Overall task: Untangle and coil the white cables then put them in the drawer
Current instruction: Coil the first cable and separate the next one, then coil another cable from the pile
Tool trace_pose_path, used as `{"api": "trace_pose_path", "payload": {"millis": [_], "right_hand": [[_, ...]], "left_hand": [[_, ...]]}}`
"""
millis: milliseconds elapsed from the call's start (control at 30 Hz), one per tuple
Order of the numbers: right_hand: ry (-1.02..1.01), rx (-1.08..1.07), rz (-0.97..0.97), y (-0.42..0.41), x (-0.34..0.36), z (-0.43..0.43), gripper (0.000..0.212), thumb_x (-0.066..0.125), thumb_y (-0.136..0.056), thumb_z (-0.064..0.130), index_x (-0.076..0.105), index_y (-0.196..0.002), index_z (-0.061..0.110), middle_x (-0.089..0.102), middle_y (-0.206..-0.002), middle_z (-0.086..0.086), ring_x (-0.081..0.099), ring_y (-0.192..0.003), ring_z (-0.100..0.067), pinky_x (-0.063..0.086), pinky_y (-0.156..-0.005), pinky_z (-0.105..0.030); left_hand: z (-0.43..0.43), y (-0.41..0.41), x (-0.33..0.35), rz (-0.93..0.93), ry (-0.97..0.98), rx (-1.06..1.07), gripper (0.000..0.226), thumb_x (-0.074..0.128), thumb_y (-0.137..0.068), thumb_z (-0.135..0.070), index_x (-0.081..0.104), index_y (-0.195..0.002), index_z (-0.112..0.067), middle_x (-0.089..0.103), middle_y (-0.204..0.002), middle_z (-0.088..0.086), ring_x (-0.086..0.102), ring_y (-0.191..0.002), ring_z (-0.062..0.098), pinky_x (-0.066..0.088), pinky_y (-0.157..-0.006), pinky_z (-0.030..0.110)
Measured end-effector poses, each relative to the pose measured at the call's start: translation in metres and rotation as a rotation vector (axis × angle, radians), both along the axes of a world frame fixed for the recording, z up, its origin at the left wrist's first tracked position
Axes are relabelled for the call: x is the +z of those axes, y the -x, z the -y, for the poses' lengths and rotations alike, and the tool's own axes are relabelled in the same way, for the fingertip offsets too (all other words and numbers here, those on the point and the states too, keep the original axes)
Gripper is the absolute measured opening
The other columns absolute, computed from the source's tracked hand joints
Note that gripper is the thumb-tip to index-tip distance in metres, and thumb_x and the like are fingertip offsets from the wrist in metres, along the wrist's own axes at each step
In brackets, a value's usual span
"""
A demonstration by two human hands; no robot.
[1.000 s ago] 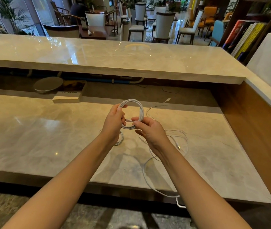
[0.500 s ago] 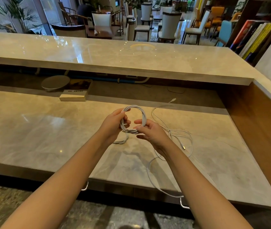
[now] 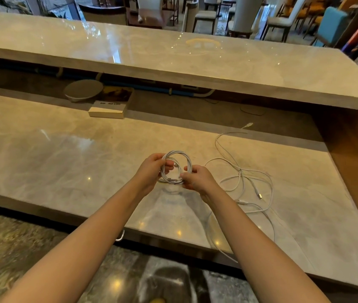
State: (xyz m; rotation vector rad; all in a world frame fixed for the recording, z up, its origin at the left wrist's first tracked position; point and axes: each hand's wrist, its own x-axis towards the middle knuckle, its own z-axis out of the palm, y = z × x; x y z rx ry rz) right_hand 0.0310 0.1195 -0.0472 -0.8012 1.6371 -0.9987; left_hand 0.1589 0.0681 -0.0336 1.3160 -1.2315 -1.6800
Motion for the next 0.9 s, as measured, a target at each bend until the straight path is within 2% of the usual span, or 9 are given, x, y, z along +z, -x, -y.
{"api": "trace_pose_path", "payload": {"millis": [100,167,233,300,367,467,567,700,900], "right_hand": [[0.023,-0.024,-0.208,-0.005,-0.017,0.012,0.012,0.053,-0.087,0.003,0.06,-0.096,0.005,0.056,-0.072,-0.004,0.061,-0.072,-0.027,0.056,-0.078,-0.045],[0.04,-0.027,-0.341,-0.008,-0.026,0.02,0.014,0.055,-0.085,0.006,0.063,-0.096,0.007,0.06,-0.076,-0.004,0.063,-0.081,-0.03,0.054,-0.081,-0.048],[0.047,-0.043,-0.398,-0.008,-0.033,0.029,0.022,0.058,-0.084,0.008,0.064,-0.105,0.005,0.066,-0.091,-0.01,0.061,-0.085,-0.026,0.052,-0.079,-0.037],[0.038,-0.054,-0.426,-0.008,-0.039,0.037,0.025,0.06,-0.085,0.01,0.063,-0.109,0.006,0.067,-0.099,-0.011,0.056,-0.084,-0.019,0.042,-0.073,-0.026],[0.033,-0.059,-0.463,-0.009,-0.045,0.046,0.025,0.062,-0.085,0.011,0.064,-0.109,0.006,0.067,-0.102,-0.012,0.057,-0.086,-0.021,0.038,-0.071,-0.025],[0.021,-0.028,-0.553,-0.011,-0.056,0.057,0.027,0.062,-0.085,0.013,0.064,-0.111,0.005,0.062,-0.111,-0.015,0.059,-0.097,-0.027,0.039,-0.074,-0.025],[0.021,-0.037,-0.566,-0.011,-0.063,0.062,0.03,0.061,-0.086,0.012,0.061,-0.116,0.005,0.056,-0.117,-0.015,0.057,-0.1,-0.027,0.041,-0.081,-0.028],[0.032,-0.047,-0.524,-0.012,-0.071,0.062,0.028,0.058,-0.088,0.008,0.059,-0.115,0.006,0.054,-0.117,-0.016,0.052,-0.089,-0.019,0.038,-0.078,-0.023],[0.074,-0.05,-0.441,-0.013,-0.071,0.058,0.029,0.059,-0.089,0.016,0.06,-0.116,0.007,0.055,-0.115,-0.015,0.049,-0.086,-0.014,0.037,-0.077,-0.021]], "left_hand": [[0.008,-0.004,-0.016,0.089,-0.003,0.049,0.018,0.043,-0.092,0.003,0.056,-0.09,-0.009,0.062,-0.086,0.01,0.056,-0.078,0.02,0.047,-0.073,0.03],[0.015,-0.006,-0.028,0.169,0.009,0.094,0.015,0.048,-0.09,0.001,0.059,-0.098,-0.006,0.063,-0.094,0.014,0.058,-0.088,0.025,0.049,-0.081,0.037],[0.024,-0.008,-0.038,0.256,0.043,0.129,0.018,0.05,-0.089,-0.002,0.063,-0.101,-0.006,0.065,-0.101,0.015,0.06,-0.095,0.029,0.051,-0.089,0.043],[0.032,-0.011,-0.047,0.337,0.071,0.146,0.017,0.051,-0.089,-0.006,0.065,-0.098,-0.011,0.067,-0.1,0.012,0.062,-0.096,0.03,0.052,-0.089,0.047],[0.041,-0.013,-0.056,0.41,0.082,0.153,0.017,0.052,-0.089,-0.007,0.065,-0.096,-0.015,0.068,-0.099,0.012,0.063,-0.094,0.029,0.053,-0.087,0.047],[0.051,-0.016,-0.066,0.489,0.097,0.154,0.017,0.054,-0.087,-0.007,0.065,-0.098,-0.015,0.067,-0.099,0.013,0.064,-0.091,0.029,0.055,-0.084,0.046],[0.055,-0.017,-0.069,0.542,0.128,0.138,0.02,0.055,-0.087,-0.009,0.065,-0.104,-0.012,0.062,-0.092,0.008,0.061,-0.083,0.024,0.055,-0.08,0.04],[0.057,-0.019,-0.073,0.565,0.133,0.089,0.02,0.057,-0.088,-0.009,0.063,-0.107,-0.01,0.057,-0.083,0.004,0.056,-0.074,0.022,0.051,-0.072,0.035],[0.058,-0.022,-0.068,0.649,0.19,0.082,0.024,0.056,-0.09,-0.012,0.061,-0.112,-0.007,0.058,-0.089,0.006,0.055,-0.076,0.02,0.045,-0.069,0.03]]}}
